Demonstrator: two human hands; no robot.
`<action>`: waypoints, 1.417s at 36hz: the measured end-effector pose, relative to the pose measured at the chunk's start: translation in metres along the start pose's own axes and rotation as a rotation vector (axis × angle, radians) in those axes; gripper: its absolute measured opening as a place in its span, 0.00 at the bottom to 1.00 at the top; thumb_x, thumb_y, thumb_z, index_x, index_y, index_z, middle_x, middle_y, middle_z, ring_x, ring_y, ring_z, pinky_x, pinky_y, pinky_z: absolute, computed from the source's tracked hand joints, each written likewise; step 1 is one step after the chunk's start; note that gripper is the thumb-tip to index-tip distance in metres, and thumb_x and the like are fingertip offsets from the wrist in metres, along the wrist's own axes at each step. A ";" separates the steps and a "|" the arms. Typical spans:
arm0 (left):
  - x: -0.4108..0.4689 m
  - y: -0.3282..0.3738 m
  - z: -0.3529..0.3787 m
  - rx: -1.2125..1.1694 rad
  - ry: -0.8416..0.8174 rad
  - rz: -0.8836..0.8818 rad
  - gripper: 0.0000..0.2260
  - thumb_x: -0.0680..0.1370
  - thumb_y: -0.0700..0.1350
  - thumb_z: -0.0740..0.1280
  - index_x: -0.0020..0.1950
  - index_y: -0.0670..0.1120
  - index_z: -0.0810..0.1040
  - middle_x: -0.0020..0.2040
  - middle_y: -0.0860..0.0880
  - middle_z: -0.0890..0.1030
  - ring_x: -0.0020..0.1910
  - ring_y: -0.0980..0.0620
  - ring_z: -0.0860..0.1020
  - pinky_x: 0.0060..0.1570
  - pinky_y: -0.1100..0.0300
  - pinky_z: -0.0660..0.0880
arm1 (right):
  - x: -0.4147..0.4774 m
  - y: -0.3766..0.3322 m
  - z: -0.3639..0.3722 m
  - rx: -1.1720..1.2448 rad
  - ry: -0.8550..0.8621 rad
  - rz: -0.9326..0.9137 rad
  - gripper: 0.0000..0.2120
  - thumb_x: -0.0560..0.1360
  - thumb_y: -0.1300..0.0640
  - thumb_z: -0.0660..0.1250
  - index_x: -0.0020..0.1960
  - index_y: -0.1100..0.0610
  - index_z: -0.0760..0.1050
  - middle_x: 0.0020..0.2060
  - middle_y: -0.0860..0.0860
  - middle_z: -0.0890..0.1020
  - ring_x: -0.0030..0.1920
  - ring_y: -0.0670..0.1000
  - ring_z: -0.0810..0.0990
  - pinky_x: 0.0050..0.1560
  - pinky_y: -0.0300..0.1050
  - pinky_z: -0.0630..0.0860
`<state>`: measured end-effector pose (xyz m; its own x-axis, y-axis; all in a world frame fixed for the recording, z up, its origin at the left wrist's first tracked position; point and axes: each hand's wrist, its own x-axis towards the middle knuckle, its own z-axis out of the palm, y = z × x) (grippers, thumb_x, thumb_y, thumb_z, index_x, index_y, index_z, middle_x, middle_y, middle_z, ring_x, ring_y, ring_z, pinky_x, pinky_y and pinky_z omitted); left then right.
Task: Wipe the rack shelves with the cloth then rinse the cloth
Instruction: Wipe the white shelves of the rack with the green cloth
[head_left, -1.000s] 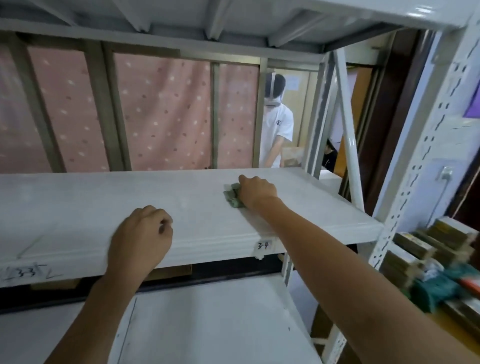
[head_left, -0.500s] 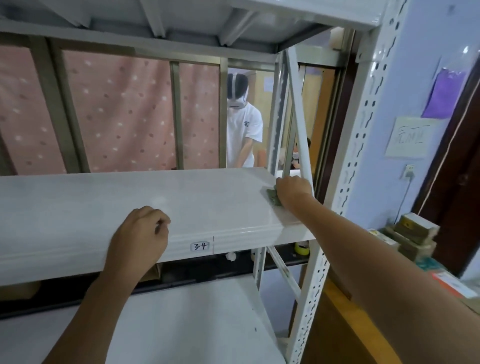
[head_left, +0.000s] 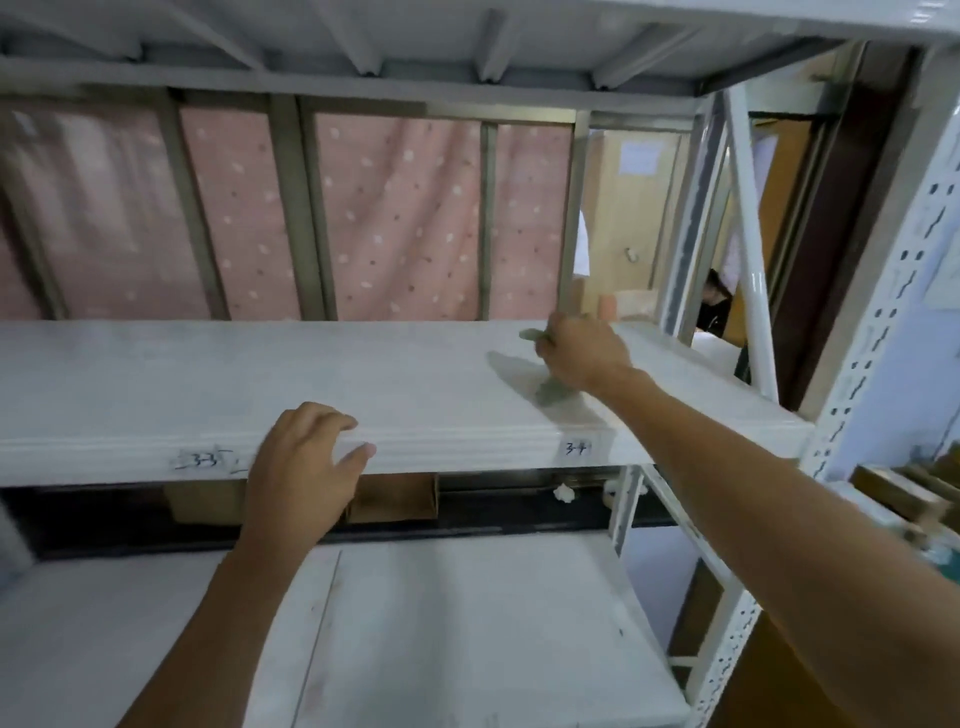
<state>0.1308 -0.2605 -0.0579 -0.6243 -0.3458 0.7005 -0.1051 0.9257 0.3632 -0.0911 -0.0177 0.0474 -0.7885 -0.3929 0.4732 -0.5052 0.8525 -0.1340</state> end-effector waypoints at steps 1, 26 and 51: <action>-0.002 -0.012 -0.007 0.025 0.022 -0.033 0.13 0.73 0.45 0.78 0.54 0.42 0.84 0.53 0.47 0.80 0.55 0.45 0.76 0.53 0.49 0.76 | 0.002 -0.033 0.002 0.072 -0.014 -0.038 0.15 0.81 0.46 0.58 0.55 0.56 0.74 0.45 0.57 0.81 0.43 0.59 0.79 0.43 0.52 0.79; -0.004 -0.075 -0.022 -0.011 0.283 0.149 0.09 0.75 0.43 0.76 0.48 0.41 0.78 0.47 0.44 0.81 0.47 0.45 0.77 0.46 0.55 0.73 | -0.032 -0.292 0.054 -0.034 -0.208 -0.317 0.11 0.78 0.57 0.60 0.60 0.56 0.72 0.46 0.55 0.77 0.45 0.57 0.76 0.42 0.50 0.73; 0.000 0.108 0.096 -0.144 0.273 0.465 0.05 0.79 0.40 0.69 0.44 0.41 0.83 0.44 0.45 0.81 0.43 0.42 0.78 0.46 0.53 0.72 | -0.037 0.019 0.014 -0.115 -0.120 0.057 0.11 0.81 0.50 0.54 0.51 0.54 0.73 0.40 0.53 0.76 0.40 0.58 0.76 0.38 0.47 0.70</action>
<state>0.0452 -0.1457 -0.0779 -0.3544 0.0494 0.9338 0.2522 0.9666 0.0446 -0.0763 0.0086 0.0151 -0.8542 -0.3754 0.3596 -0.4206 0.9057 -0.0536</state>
